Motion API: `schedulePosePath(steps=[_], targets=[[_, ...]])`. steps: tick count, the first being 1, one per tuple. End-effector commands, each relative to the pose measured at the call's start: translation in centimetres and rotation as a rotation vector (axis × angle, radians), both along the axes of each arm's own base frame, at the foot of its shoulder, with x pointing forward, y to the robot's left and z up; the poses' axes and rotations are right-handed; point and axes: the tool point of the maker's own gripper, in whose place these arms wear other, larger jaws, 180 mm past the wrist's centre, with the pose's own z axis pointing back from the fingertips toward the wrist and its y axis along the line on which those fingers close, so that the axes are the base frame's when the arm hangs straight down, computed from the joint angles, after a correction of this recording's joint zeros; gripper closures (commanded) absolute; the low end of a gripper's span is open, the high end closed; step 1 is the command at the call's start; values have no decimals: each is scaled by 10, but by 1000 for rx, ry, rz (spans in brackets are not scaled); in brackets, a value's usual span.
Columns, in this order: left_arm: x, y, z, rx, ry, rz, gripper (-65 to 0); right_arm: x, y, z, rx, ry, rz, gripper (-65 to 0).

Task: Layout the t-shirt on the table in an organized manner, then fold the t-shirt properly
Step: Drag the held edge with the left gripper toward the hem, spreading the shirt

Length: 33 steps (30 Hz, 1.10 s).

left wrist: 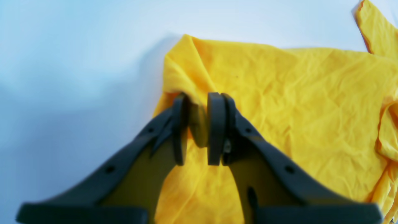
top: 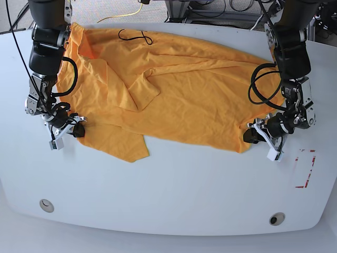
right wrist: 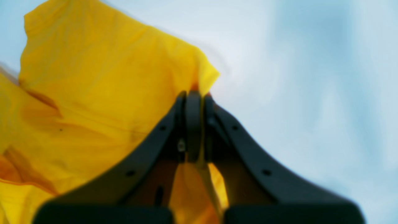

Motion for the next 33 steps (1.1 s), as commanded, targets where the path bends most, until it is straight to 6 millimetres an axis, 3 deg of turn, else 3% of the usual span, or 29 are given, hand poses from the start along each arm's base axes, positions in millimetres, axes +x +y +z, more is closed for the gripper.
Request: schedulePosePath(steps=[1, 4, 16, 33], targets=[[16, 6, 23, -1, -71, 7, -40, -2, -10, 1, -46, 31, 12, -2], [18, 6, 25, 1, -77, 7, -1, -2, -10, 1, -46, 31, 12, -2], [30, 7, 65, 48, -199, -9, 0, -3, -10, 1, -47, 32, 14, -2], [37, 29, 83, 110, -234, -6, 0, -2, -10, 1, -46, 31, 12, -2]])
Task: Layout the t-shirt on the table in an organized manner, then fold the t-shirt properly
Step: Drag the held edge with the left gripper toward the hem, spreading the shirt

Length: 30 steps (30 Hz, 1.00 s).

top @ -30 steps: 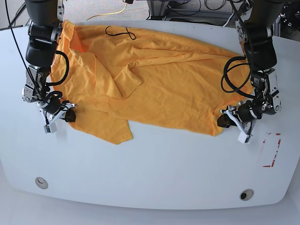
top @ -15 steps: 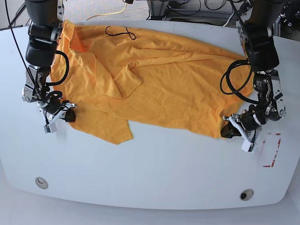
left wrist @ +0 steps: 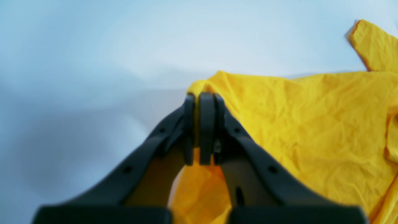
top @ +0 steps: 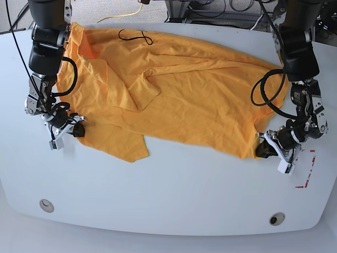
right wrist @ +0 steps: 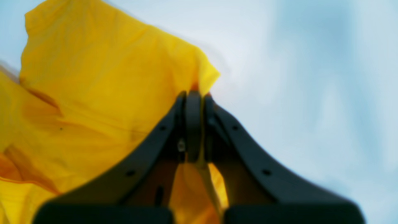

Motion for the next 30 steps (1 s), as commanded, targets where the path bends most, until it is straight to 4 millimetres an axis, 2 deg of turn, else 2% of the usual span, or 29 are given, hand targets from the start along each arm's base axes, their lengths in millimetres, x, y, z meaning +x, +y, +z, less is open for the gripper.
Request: schedulePosePath(steps=[1, 7, 12, 21, 30], targets=[[16, 5, 29, 4, -84, -2, 0, -2, -10, 1, -44, 31, 13, -2], [16, 14, 45, 124, -111, -65, 0, -2, -9, 0, -45, 31, 14, -2], [21, 18, 61, 153, -149, -68, -4, -3, -9, 0, -45, 33, 14, -2], [24, 22, 60, 319, -142, -95, -51, -3, -8, 0, -44, 33, 14, -2], [23, 8, 61, 356, -153, -145, -51, -3, -8, -1, -42, 33, 15, -2]])
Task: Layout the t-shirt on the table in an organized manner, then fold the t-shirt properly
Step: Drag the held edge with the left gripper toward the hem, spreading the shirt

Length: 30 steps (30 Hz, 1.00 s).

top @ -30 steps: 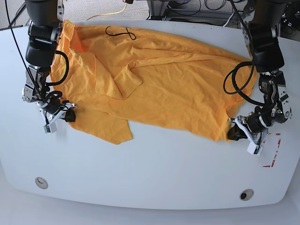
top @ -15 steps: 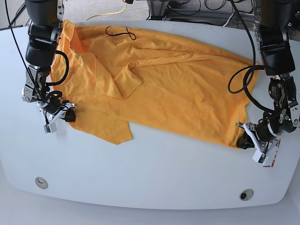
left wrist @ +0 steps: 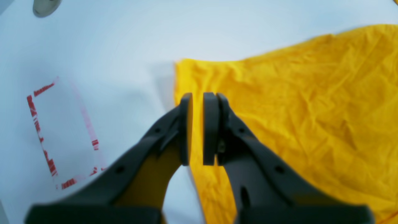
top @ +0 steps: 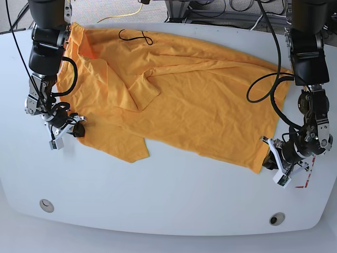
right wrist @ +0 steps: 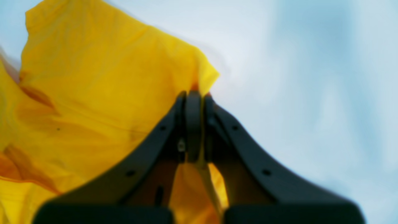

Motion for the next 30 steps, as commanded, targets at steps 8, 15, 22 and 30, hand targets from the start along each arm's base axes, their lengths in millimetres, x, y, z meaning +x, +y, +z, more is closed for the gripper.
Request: schedulePosePath(steps=[8, 15, 22, 30], targets=[[9, 1, 21, -5, -62, -7, -51, -4, -10, -1, -47, 37, 14, -2], [8, 10, 11, -26, -30, 25, -90, -5, -9, 6, -70, 10, 32, -2], [9, 21, -5, -135, -1, 115, -356, -12, -3, 7, -98, 22, 67, -2], [24, 13, -14, -240, 0, 190, -468, -12, -3, 7, -98, 22, 67, -2]])
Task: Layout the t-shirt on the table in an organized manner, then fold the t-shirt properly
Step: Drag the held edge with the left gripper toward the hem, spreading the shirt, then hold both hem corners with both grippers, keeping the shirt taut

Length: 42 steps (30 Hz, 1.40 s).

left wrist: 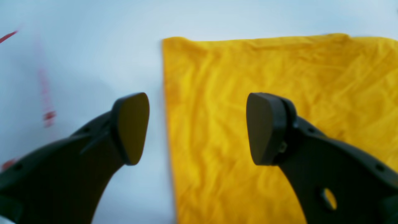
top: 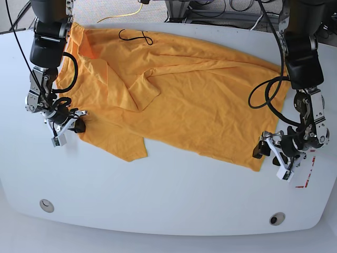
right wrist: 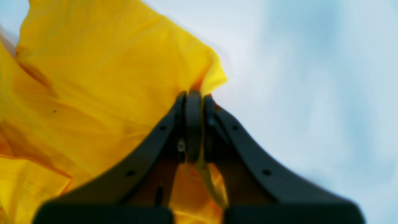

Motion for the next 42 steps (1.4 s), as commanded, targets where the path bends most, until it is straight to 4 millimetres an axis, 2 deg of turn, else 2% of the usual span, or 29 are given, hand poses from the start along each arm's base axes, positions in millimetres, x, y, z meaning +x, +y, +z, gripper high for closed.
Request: schedulePosePath(steps=[1, 4, 8, 12, 17, 21, 25, 28, 37, 42], targets=[[19, 2, 22, -46, -80, 45, -469, 1, -9, 4, -41, 13, 8, -2], [26, -2, 20, -84, -94, 75, -471, 1, -9, 4, -41, 13, 8, -2], [27, -6, 6, -129, -76, 99, -469, 1, -9, 4, -41, 13, 8, -2], [34, -2, 0, -130, -79, 117, -467, 1, -9, 4, -41, 13, 8, -2], [39, 7, -5, -87, -86, 128, -465, 1, -9, 4, -41, 13, 8, -2], [40, 27, -5, -43, -79, 146, -465, 1, -9, 4, -41, 13, 8, -2], [44, 39, -5, -49, -71, 170, -465, 1, -10, 4, -40, 13, 6, -2], [44, 43, -12, -70, -55, 189, -465, 1, -9, 4, -39, 12, 6, -2], [44, 36, -29, -125, -1, 208, -465, 2, -9, 4, -37, 12, 5, -2], [44, 8, -37, -127, 16, 154, -465, 3, -4, 3, -26, 9, 7, -2]])
